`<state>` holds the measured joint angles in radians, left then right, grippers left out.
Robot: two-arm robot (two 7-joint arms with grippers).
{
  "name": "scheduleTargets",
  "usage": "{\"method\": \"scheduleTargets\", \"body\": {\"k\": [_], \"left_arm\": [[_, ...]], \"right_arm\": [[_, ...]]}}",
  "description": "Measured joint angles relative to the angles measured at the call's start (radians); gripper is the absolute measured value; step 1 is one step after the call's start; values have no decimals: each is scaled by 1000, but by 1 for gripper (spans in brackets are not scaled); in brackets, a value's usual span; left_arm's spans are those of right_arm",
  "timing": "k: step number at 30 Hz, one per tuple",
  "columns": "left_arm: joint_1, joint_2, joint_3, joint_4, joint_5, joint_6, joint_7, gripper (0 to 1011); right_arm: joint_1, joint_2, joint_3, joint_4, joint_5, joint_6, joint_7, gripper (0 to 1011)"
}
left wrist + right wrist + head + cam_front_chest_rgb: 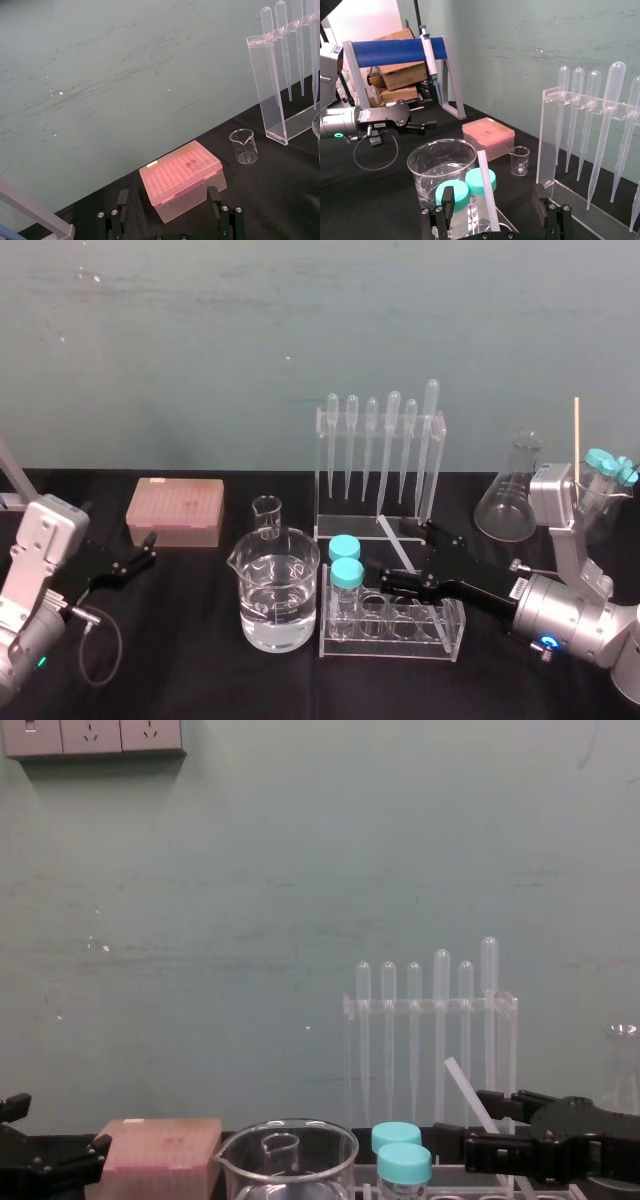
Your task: Pick up the stirring rod with one hand, then place it down.
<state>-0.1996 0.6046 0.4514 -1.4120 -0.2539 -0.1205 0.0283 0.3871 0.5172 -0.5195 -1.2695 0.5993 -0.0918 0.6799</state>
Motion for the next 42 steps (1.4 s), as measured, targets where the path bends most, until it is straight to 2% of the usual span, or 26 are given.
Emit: {"method": "scheduleTargets", "body": {"k": [3, 10, 11, 14, 15, 19, 21, 22, 31, 32, 35, 42], "left_arm": [[0, 0, 0, 0, 0, 0, 0, 1000], [0, 0, 0, 0, 0, 0, 0, 1000], [0, 0, 0, 0, 0, 0, 0, 1000], [0, 0, 0, 0, 0, 0, 0, 1000], [0, 0, 0, 0, 0, 0, 0, 1000], [0, 0, 0, 0, 0, 0, 0, 1000], [0, 0, 0, 0, 0, 0, 0, 1000], [0, 0, 0, 0, 0, 0, 0, 1000], [0, 0, 0, 0, 0, 0, 0, 1000], [0, 0, 0, 0, 0, 0, 0, 1000], [0, 0, 0, 0, 0, 0, 0, 1000], [0, 0, 0, 0, 0, 0, 0, 1000]], "right_arm": [[0, 0, 0, 0, 0, -1, 0, 998], [-1, 1, 0, -1, 0, -4, -1, 868], [-1, 1, 0, -1, 0, -4, -1, 801], [-1, 1, 0, -1, 0, -5, -1, 747], [-1, 1, 0, -1, 0, -5, -1, 691], [-1, 1, 0, -2, 0, -5, -1, 595], [-1, 1, 0, -2, 0, -6, -1, 487], [-1, 1, 0, -2, 0, -6, -1, 487], [-1, 1, 0, -2, 0, -6, -1, 205], [-1, 1, 0, -2, 0, -6, -1, 149], [-1, 1, 0, -2, 0, -6, -1, 78], [-1, 1, 0, -2, 0, -6, -1, 72]]}}
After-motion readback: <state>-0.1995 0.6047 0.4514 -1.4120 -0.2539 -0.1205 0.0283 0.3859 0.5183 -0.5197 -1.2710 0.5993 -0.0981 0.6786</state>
